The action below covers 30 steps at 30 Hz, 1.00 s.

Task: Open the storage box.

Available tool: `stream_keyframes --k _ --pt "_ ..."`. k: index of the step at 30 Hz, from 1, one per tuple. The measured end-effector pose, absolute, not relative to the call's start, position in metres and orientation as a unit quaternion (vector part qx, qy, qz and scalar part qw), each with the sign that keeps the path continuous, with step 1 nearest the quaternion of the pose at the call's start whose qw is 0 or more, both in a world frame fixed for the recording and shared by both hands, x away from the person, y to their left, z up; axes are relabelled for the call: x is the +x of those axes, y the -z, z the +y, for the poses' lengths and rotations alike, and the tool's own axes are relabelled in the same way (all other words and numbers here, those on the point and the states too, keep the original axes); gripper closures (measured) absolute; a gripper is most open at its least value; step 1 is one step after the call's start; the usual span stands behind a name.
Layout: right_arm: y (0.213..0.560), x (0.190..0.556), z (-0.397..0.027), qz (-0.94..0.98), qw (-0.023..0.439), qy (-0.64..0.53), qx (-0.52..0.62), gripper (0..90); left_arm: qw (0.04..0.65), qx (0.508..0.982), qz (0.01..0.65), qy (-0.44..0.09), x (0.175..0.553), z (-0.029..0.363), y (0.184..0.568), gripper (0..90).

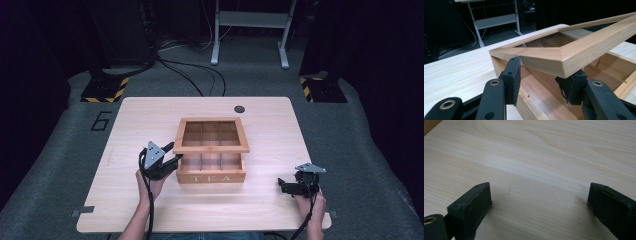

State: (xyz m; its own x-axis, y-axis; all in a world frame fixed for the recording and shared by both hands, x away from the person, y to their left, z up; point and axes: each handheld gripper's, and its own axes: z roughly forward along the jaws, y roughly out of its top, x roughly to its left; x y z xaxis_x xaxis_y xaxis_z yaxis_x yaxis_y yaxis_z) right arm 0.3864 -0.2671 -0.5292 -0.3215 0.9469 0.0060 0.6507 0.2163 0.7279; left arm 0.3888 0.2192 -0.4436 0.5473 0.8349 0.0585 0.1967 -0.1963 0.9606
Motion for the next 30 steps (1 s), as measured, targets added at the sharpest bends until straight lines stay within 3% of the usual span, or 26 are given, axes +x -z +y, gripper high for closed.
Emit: stream_keyframes --k 30 --pt "0.529 0.386 -0.267 0.745 0.229 -0.324 0.536 4.9 0.507 0.721 0.349 -0.32 0.416 0.222 0.39 59.8"
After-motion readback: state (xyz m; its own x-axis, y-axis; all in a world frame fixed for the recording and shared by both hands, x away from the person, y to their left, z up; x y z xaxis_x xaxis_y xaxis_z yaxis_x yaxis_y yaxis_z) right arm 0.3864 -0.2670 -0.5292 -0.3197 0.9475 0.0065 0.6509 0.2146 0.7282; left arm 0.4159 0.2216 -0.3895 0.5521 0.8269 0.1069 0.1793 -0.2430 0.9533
